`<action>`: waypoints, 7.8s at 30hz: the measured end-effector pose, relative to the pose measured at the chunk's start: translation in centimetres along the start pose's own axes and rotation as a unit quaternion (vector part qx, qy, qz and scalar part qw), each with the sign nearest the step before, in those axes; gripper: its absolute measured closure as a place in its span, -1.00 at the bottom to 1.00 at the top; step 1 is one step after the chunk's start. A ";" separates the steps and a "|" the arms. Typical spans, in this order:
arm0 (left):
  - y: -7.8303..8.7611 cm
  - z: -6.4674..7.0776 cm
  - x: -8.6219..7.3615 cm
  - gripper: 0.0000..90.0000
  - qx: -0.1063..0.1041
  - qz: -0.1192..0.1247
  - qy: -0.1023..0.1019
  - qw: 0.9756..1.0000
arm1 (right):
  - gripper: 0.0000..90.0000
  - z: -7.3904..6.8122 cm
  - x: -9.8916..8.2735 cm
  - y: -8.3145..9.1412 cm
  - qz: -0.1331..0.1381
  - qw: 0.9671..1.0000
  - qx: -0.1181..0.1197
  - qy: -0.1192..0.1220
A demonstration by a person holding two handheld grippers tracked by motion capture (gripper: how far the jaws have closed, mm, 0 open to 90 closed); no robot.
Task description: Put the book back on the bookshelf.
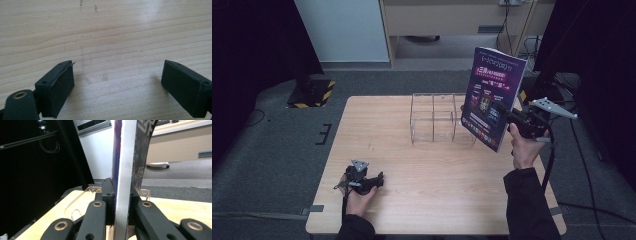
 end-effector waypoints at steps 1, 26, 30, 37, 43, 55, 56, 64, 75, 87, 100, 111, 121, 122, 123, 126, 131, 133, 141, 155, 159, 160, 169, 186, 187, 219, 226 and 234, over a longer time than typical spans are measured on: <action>0.0 0.0 0.0 -0.77 0.000 0.000 0.000 1.000 | 0.84 0.1 -0.1 -0.2 0.001 1.000 -0.002 0.000; 0.0 0.0 0.0 -0.78 -0.001 0.001 0.001 1.000 | 0.84 1.8 -3.0 -4.7 -0.009 0.999 -0.048 0.006; 0.0 0.0 0.0 -0.78 -0.001 0.000 0.000 1.000 | 0.84 1.8 -3.5 -5.2 -0.008 0.999 -0.051 0.004; 0.0 0.0 0.0 -0.78 0.000 0.002 0.001 1.000 | 0.84 1.7 -4.4 -6.0 -0.011 0.998 -0.065 0.012; 0.0 0.0 0.0 -0.78 -0.001 0.000 0.000 1.000 | 0.84 1.8 -5.2 -6.8 -0.015 0.997 -0.071 0.016; 0.0 0.0 0.0 -0.78 -0.001 0.000 0.000 1.000 | 0.84 1.6 -6.8 -7.9 -0.027 0.996 -0.078 0.018; 0.0 0.0 0.0 -0.78 -0.001 0.000 0.000 1.000 | 0.84 1.6 -6.9 -7.9 -0.026 0.996 -0.078 0.020; 0.0 0.0 0.0 -0.78 0.000 0.000 0.000 1.000 | 0.84 1.3 -7.3 -7.8 -0.029 0.996 -0.077 0.029; 0.0 0.0 0.0 -0.78 0.000 0.000 0.000 1.000 | 0.83 1.4 -8.0 -7.2 -0.047 0.996 -0.067 0.022; 0.0 0.0 0.0 -0.78 0.000 0.000 0.000 1.000 | 0.82 0.9 -8.9 -5.5 -0.068 0.995 -0.062 0.043; 0.0 0.0 0.0 -0.78 0.000 0.000 0.001 1.000 | 0.78 1.2 -9.7 -3.5 -0.084 0.994 -0.056 0.049; 0.0 0.0 0.0 -0.78 0.001 0.000 0.001 1.000 | 0.81 1.3 -10.9 -1.7 -0.101 0.993 -0.046 0.047; 0.0 0.0 0.0 -0.78 0.001 0.000 0.001 1.000 | 0.81 0.9 -12.5 -0.5 -0.103 0.992 -0.046 0.049; 0.0 0.0 0.0 -0.78 0.001 0.000 0.001 1.000 | 0.81 0.9 -12.6 -0.4 -0.104 0.992 -0.047 0.050; 0.0 0.0 0.0 -0.78 0.001 0.000 0.001 1.000 | 0.81 0.9 -12.7 -0.3 -0.104 0.992 -0.048 0.052; 0.0 0.0 0.0 -0.79 0.001 0.000 0.001 1.000 | 0.80 0.9 -13.0 -0.1 -0.107 0.992 -0.045 0.052; 0.0 0.1 0.0 -0.79 0.001 0.000 0.001 1.000 | 0.74 0.7 -12.3 0.2 -0.092 0.994 -0.040 0.053; 0.0 0.1 0.0 -0.79 0.001 0.000 0.001 1.000 | 0.70 0.6 -11.7 0.2 -0.084 0.994 -0.040 0.056; 0.0 0.1 0.0 -0.79 0.001 0.000 0.001 1.000 | 0.63 0.9 -8.9 0.2 -0.063 0.996 -0.042 0.052; 0.0 0.1 0.0 -0.79 0.001 0.000 0.001 1.000 | 0.61 0.8 -6.4 -1.2 -0.057 0.996 -0.039 0.056; 0.0 0.1 0.0 -0.79 0.001 0.000 0.001 1.000 | 0.77 0.7 -6.5 -1.5 -0.061 0.996 -0.040 0.058; 0.0 0.1 0.0 -0.79 0.001 0.000 0.001 1.000 | 0.79 0.6 -6.5 -1.5 -0.061 0.996 -0.037 0.057; 0.0 0.1 0.0 -0.79 0.001 0.000 0.001 1.000 | 0.84 0.0 -6.3 -1.6 -0.051 0.995 -0.048 0.068; 0.0 0.1 0.0 -0.79 0.001 0.000 0.001 1.000 | 0.84 -0.4 -4.5 -3.5 -0.024 0.994 -0.067 0.081; 0.0 0.1 0.0 -0.79 0.001 0.000 0.001 1.000 | 0.84 -0.3 -4.2 -3.7 -0.021 0.994 -0.070 0.080; -0.1 0.1 0.0 -0.79 0.001 0.001 0.002 1.000 | 0.84 1.8 -5.1 -8.3 0.004 0.991 -0.121 0.058; 0.0 0.1 0.0 -0.79 0.001 0.000 0.001 1.000 | 0.83 1.8 -5.3 -8.3 0.006 0.990 -0.127 0.061; 0.0 0.1 0.0 -0.79 0.001 0.000 0.001 1.000 | 0.81 1.7 -5.4 -7.9 0.000 0.989 -0.132 0.063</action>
Point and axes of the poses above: each handheld gripper's, and its own axes: y roughly backward along the jaws, x roughly out of its top, z roughly to its right, the point moved 5 cm from there along -y, roughly forward along the jaws, and after that the axes turned 3 degrees about y, right-handed, at the moved point
